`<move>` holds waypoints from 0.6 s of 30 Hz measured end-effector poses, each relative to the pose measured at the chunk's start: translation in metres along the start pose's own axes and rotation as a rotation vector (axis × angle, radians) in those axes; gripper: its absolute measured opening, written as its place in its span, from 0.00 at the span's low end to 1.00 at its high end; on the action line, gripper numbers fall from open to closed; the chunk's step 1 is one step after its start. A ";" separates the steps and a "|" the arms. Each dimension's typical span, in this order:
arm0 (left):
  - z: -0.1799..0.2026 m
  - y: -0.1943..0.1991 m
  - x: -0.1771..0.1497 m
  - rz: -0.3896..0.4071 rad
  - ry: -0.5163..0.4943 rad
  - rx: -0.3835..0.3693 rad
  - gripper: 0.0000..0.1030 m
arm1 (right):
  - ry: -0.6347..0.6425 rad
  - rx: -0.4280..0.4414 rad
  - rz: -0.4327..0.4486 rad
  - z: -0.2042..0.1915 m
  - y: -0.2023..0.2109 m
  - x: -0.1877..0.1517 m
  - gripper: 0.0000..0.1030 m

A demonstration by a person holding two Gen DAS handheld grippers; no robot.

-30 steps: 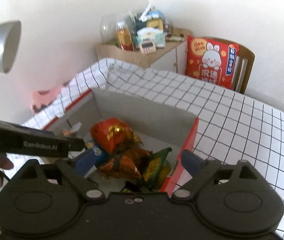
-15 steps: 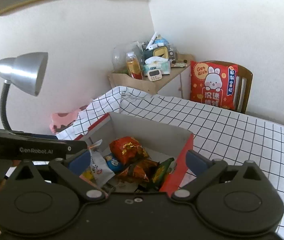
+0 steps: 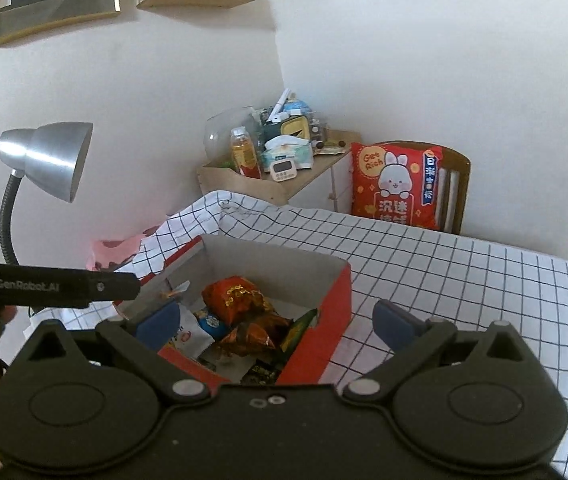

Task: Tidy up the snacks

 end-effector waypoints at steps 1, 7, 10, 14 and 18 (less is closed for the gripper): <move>0.001 0.002 -0.001 0.005 -0.005 0.002 0.97 | -0.004 -0.010 0.000 0.001 0.001 -0.001 1.00; 0.009 0.013 -0.009 0.027 -0.032 0.012 0.97 | -0.032 -0.023 -0.003 0.003 0.005 -0.007 1.00; 0.013 0.017 -0.010 0.034 -0.045 0.004 0.97 | -0.022 -0.021 0.005 0.000 0.009 -0.009 1.00; 0.014 0.019 -0.008 0.034 -0.043 0.002 0.97 | -0.014 -0.026 0.020 -0.003 0.012 -0.006 1.00; 0.015 0.022 -0.006 0.039 -0.041 0.009 0.97 | -0.020 -0.025 0.033 -0.004 0.017 -0.002 1.00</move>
Point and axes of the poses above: each gripper's, at about its wrist camera, not at the fingertips, and y roughly against the way its jaws point, z to its right, x to its top, the point moved 8 cm from there along -y, roughly the way its jaws point, and after that the axes turned 4 degrees about -z, right-handed, at the moved point
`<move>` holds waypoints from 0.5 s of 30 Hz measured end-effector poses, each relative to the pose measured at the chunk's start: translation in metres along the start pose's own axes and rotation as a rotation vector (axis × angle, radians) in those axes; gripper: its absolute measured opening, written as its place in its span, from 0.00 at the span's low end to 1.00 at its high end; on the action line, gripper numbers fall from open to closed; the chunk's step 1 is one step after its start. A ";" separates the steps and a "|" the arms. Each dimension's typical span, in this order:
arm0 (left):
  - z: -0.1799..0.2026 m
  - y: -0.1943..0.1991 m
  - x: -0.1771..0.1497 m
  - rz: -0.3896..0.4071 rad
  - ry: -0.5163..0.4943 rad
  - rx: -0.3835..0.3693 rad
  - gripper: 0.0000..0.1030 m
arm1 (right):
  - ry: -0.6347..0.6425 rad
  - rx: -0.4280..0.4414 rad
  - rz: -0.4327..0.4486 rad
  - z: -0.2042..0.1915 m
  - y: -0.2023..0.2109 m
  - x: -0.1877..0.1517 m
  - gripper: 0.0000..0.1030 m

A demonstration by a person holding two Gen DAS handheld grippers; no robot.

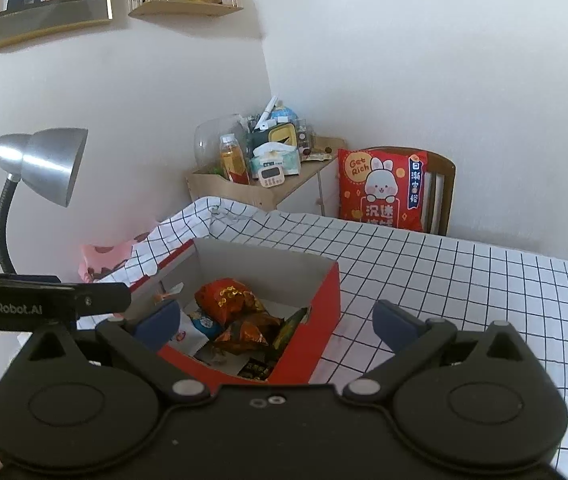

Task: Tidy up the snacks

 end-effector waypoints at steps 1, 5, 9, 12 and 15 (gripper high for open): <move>0.000 0.001 0.001 0.002 -0.002 0.001 0.97 | -0.002 -0.001 0.002 0.000 0.001 0.001 1.00; 0.003 0.005 0.002 0.010 -0.006 0.003 0.97 | -0.016 -0.012 0.007 0.002 0.003 0.003 1.00; 0.004 0.008 0.003 0.014 -0.009 -0.002 0.97 | -0.037 -0.008 0.009 0.005 0.005 0.005 1.00; 0.004 0.009 0.004 0.017 -0.005 -0.004 0.97 | -0.038 -0.017 0.016 0.007 0.006 0.006 1.00; 0.003 0.009 0.005 0.016 -0.005 -0.005 0.97 | -0.040 -0.019 0.011 0.007 0.006 0.006 1.00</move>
Point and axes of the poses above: each gripper's, at about its wrist camera, not at the fingertips, and y roughly against the way its jaws point, z to its right, x to its top, the point moved 8 cm from there along -y, roughly the way its jaws point, and after that the axes turned 4 degrees about -z, right-handed, at the moved point
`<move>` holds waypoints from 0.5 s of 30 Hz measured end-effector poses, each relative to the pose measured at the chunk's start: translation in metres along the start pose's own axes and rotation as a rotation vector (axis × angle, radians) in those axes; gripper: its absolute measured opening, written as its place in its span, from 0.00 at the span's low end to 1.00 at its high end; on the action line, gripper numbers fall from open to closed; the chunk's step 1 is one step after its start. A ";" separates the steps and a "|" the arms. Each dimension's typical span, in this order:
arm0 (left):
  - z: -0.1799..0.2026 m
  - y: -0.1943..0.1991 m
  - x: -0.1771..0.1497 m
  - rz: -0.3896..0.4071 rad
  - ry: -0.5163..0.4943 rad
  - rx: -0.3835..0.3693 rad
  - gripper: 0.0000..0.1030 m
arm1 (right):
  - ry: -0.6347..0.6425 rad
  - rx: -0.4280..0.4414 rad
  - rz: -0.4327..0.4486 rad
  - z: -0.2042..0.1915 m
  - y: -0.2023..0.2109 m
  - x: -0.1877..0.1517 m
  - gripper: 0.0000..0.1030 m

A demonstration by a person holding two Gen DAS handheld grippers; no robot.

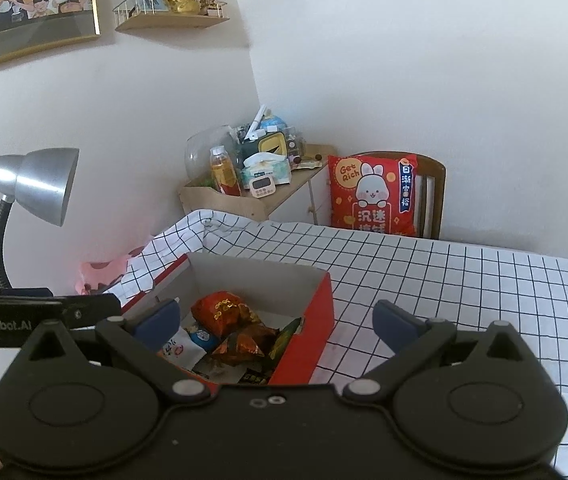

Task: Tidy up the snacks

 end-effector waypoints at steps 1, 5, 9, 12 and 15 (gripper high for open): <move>0.000 0.000 0.000 -0.001 -0.001 -0.001 0.97 | -0.006 0.003 -0.001 0.000 0.000 0.000 1.00; 0.000 0.000 -0.001 -0.004 -0.003 -0.007 0.97 | -0.009 0.000 -0.001 0.001 0.001 0.001 1.00; 0.001 0.001 -0.001 -0.006 -0.007 -0.006 0.97 | -0.007 0.001 -0.007 0.000 0.000 0.000 1.00; 0.001 0.000 -0.002 -0.011 -0.005 -0.005 0.97 | -0.008 0.001 -0.008 0.000 0.000 0.000 1.00; 0.001 0.000 -0.002 -0.010 -0.004 -0.006 0.97 | -0.010 0.002 -0.009 0.001 0.000 0.000 1.00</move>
Point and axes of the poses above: each gripper's, at about its wrist camera, not at the fingertips, and y roughly against the way its jaws point, z to its right, x to its top, the point moved 8 cm from there along -y, roughly the way its jaws point, and after that the axes turned 4 degrees about -z, right-handed, at the moved point
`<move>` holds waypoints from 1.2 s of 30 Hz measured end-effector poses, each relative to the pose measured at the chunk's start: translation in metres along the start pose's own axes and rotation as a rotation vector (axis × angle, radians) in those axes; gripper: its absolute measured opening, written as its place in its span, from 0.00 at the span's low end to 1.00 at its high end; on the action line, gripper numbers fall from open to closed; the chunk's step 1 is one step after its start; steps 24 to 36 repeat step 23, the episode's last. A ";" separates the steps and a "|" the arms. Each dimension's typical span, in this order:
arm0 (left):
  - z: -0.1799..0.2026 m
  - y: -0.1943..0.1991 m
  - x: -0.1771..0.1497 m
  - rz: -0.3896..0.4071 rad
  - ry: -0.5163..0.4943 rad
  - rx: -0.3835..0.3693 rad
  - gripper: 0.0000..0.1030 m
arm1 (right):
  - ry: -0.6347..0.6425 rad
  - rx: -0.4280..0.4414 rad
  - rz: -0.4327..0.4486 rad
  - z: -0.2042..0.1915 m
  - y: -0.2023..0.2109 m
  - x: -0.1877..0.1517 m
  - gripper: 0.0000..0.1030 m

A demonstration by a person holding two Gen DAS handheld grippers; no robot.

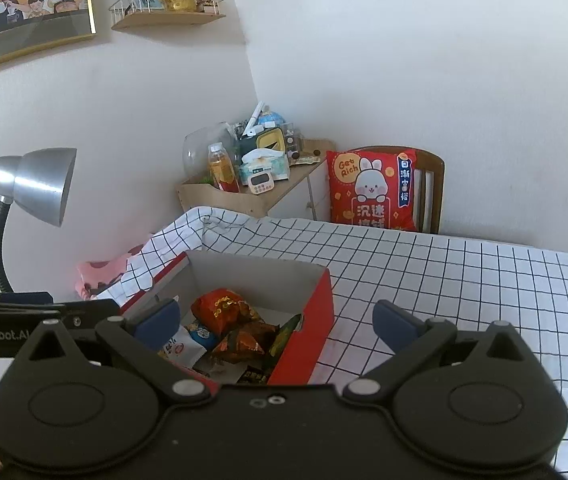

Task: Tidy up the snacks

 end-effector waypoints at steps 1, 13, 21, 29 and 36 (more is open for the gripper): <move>0.000 0.000 0.000 0.000 0.000 -0.001 0.97 | -0.001 -0.001 0.001 0.000 0.000 0.000 1.00; 0.001 -0.002 -0.002 -0.017 0.009 -0.003 0.97 | -0.020 -0.009 -0.010 0.002 -0.002 -0.002 1.00; 0.002 -0.005 -0.007 -0.042 0.011 0.000 0.97 | -0.032 -0.017 -0.026 0.003 -0.004 -0.005 1.00; 0.003 -0.005 -0.007 -0.045 0.010 0.002 0.97 | -0.036 -0.016 -0.028 0.004 -0.004 -0.006 1.00; 0.003 -0.005 -0.007 -0.045 0.010 0.002 0.97 | -0.036 -0.016 -0.028 0.004 -0.004 -0.006 1.00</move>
Point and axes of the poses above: each gripper's, at about its wrist camera, not at the fingertips, and y roughly against the way its jaws point, z to its right, x to its top, the point moved 8 cm from there along -y, roughly the way its jaws point, and after that the axes turned 4 degrees about -z, right-handed, at the moved point
